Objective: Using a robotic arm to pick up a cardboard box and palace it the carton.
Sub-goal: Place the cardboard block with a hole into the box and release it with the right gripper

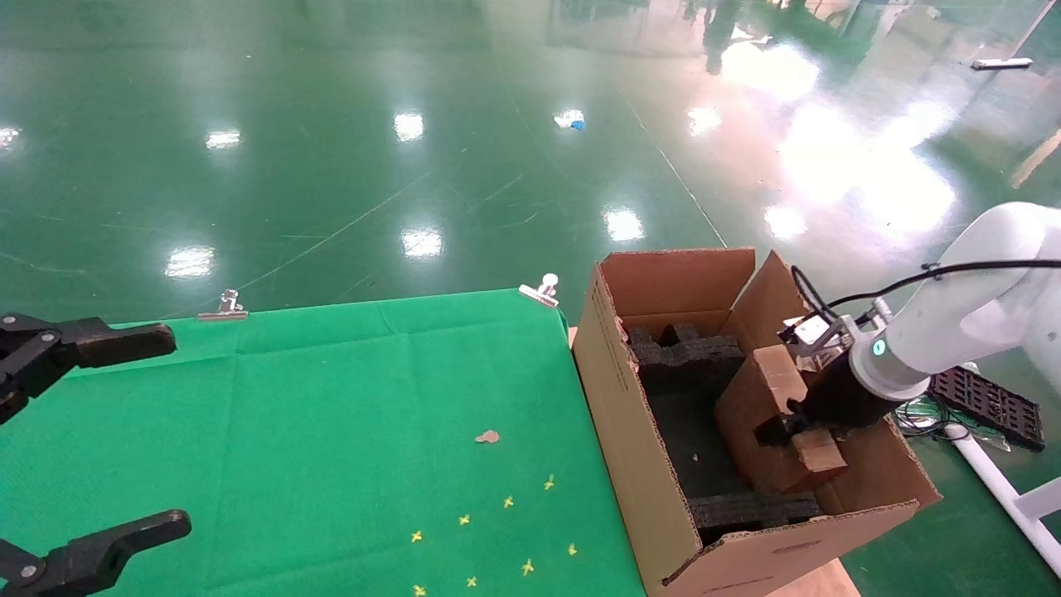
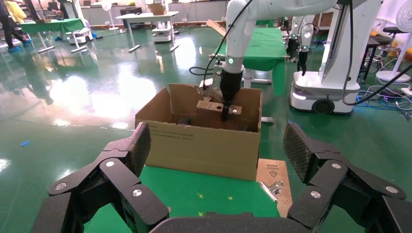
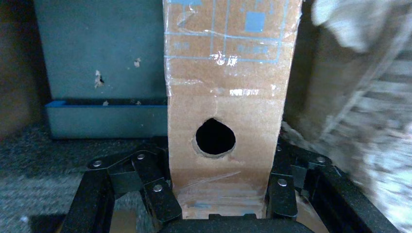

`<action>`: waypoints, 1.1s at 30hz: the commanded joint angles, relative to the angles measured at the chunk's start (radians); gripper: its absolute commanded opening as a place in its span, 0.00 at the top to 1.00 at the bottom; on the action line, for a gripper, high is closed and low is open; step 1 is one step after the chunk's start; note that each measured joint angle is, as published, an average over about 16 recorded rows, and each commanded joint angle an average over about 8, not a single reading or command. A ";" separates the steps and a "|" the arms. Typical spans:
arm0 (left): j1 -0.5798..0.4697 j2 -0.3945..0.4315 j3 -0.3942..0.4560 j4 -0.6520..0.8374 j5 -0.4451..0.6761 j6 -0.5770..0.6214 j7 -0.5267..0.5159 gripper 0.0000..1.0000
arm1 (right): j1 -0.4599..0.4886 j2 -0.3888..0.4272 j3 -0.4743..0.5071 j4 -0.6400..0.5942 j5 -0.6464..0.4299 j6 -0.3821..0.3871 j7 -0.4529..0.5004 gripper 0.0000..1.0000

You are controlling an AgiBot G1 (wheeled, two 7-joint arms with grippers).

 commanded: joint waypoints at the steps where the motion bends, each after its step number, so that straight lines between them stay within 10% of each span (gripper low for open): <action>1: 0.000 0.000 0.000 0.000 0.000 0.000 0.000 0.00 | -0.027 -0.011 0.007 -0.012 0.012 0.019 -0.013 1.00; 6: 0.000 0.000 0.000 0.000 0.000 0.000 0.000 0.00 | -0.060 -0.030 0.023 -0.043 0.038 0.041 -0.057 0.96; 14: 0.000 0.000 0.001 0.000 -0.001 0.000 0.000 0.00 | -0.059 -0.051 0.033 -0.091 0.052 0.023 -0.111 0.00; 33: 0.000 -0.001 0.002 0.000 -0.001 -0.001 0.001 0.00 | -0.032 -0.094 0.017 -0.171 0.029 0.003 -0.129 0.00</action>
